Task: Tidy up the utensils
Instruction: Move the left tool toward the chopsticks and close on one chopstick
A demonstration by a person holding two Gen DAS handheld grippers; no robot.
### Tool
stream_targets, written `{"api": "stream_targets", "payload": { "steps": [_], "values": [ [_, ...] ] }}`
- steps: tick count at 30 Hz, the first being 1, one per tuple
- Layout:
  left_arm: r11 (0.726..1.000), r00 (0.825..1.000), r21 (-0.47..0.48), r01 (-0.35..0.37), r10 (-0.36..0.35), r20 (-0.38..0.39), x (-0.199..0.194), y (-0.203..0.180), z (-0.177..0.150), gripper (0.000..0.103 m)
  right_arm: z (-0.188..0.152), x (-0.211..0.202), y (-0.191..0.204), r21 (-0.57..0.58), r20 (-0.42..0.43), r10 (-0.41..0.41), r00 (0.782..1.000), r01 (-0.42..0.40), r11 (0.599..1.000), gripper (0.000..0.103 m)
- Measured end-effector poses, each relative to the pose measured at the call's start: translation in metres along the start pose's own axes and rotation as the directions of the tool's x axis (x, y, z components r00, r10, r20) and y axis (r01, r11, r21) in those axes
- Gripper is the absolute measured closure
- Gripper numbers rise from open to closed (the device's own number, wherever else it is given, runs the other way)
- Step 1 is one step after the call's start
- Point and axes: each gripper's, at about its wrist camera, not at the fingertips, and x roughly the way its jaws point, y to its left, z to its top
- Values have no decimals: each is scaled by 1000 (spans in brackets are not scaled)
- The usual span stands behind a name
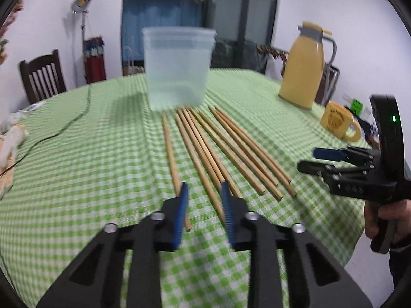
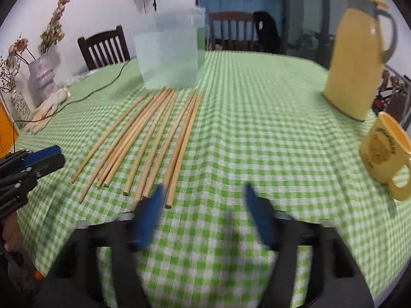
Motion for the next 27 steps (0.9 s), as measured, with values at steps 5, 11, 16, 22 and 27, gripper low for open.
{"api": "stream_targets", "payload": {
  "steps": [5,11,16,22,27],
  "values": [
    [1000,997,-20,-7,5,-83,26,3,2,90,5,10,4,-17,-33,51,998,-51,999,69],
    [999,992,-36,-35,30,-121,35,5,1,90,10,21,22,-74,-67,55,996,-60,995,83],
    [999,994,-35,-39,35,-105,32,7,0,75,11,22,21,-75,-72,50,996,-55,996,83],
    [998,983,-6,-63,61,-175,38,7,-2,74,5,24,25,-89,-77,42,996,-49,995,83],
    [997,981,-1,-79,78,-180,37,6,-2,78,3,23,24,-80,-73,35,997,-41,996,94]
  ]
}}
